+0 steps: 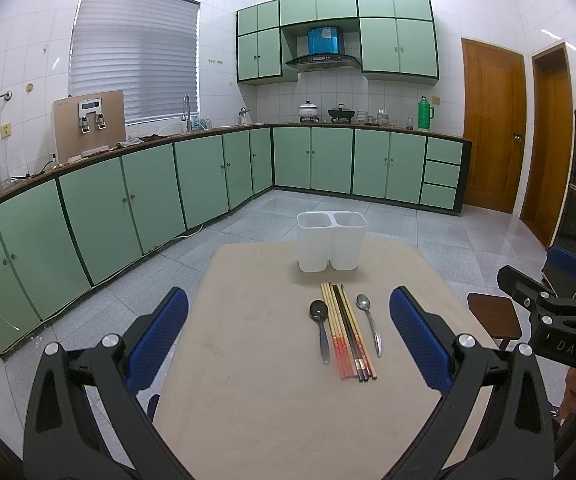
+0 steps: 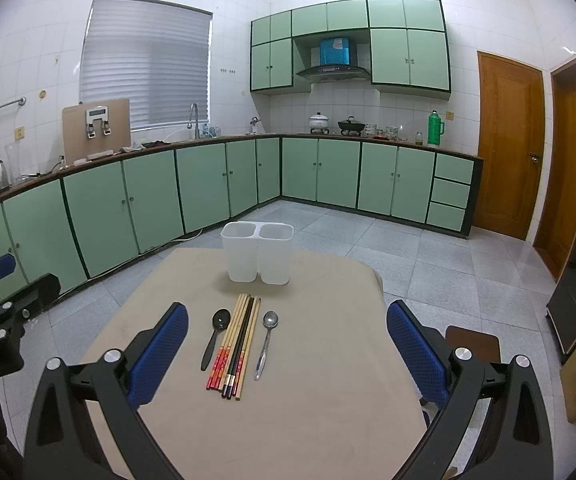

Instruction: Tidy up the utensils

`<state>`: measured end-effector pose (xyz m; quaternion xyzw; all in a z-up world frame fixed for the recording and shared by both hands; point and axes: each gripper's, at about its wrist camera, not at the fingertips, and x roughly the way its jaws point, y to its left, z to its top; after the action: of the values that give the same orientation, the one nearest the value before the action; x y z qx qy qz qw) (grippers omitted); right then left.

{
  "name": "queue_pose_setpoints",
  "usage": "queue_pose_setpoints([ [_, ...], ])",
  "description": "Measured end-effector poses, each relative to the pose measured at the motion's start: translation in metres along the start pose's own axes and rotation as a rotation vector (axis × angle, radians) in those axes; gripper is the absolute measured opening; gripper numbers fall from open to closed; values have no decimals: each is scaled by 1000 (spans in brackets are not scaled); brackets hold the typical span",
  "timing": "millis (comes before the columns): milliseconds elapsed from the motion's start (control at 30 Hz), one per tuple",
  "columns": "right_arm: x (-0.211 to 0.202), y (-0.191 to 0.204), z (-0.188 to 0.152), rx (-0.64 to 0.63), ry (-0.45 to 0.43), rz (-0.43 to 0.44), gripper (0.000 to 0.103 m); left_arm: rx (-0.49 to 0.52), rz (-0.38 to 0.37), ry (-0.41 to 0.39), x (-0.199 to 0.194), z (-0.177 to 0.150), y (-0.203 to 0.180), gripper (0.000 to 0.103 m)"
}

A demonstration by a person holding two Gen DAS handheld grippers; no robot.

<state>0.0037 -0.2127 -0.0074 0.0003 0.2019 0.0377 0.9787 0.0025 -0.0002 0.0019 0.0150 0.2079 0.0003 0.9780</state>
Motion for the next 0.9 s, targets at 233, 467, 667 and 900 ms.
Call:
queue_pose_setpoints([
  [233, 0, 0, 0, 0, 1, 1, 97, 0, 0, -1, 0, -1, 0, 98],
  [467, 0, 1, 0, 0, 3, 1, 97, 0, 0, 0, 0, -2, -1, 98],
  [667, 1, 1, -1, 0, 4, 1, 97, -3, 3, 2, 2, -2, -1, 98],
  [900, 4, 1, -3, 1, 4, 2, 97, -2, 3, 5, -1, -3, 1, 98],
])
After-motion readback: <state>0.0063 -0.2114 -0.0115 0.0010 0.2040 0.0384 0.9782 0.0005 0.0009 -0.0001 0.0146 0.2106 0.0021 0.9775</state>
